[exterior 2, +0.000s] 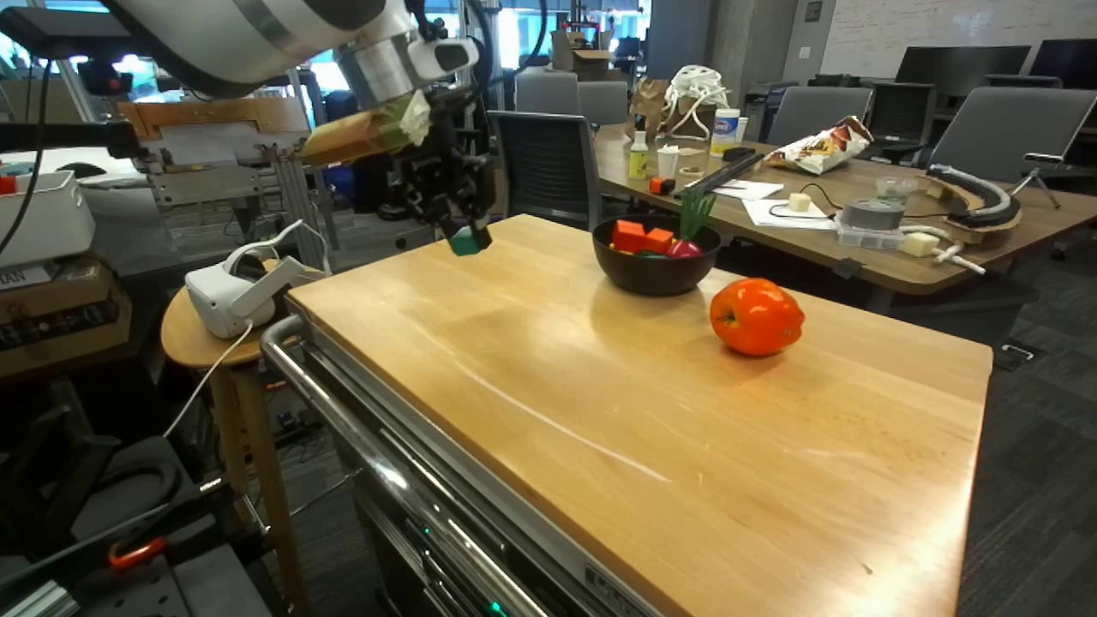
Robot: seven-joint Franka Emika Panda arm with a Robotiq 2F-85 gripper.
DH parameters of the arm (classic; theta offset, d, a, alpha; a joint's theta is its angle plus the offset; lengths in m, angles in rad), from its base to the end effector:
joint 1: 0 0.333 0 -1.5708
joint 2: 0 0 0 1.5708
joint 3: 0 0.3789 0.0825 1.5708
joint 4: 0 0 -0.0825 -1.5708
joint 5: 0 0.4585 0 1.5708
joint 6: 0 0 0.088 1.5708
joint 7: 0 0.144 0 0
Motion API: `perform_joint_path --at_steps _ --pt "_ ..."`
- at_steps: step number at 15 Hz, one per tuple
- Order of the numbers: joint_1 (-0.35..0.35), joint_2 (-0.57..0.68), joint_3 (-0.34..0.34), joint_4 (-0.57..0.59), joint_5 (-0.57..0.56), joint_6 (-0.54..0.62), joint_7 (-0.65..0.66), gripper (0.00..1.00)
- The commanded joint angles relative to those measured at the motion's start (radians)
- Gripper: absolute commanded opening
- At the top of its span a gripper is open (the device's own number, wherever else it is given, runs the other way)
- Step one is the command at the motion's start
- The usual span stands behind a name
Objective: Place the toys in the black bowl then put the apple at the left back corner of the trolley
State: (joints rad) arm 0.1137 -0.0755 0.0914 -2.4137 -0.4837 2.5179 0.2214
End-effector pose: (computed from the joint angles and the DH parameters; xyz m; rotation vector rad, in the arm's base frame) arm 0.5439 0.1070 0.3331 2.7993 0.5015 0.3420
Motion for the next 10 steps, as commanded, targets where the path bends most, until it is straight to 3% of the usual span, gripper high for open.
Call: perform_joint_path --at_steps 1,4,6,10 --pt "-0.092 -0.077 -0.035 0.084 -0.136 0.014 -0.001 0.13" --pt "-0.160 0.013 -0.053 0.222 -0.278 0.117 0.043 0.13" --pt "-0.173 0.100 -0.065 0.316 -0.301 0.143 0.040 0.13" --pt "-0.150 0.262 -0.088 0.464 -0.219 0.117 -0.042 0.13"
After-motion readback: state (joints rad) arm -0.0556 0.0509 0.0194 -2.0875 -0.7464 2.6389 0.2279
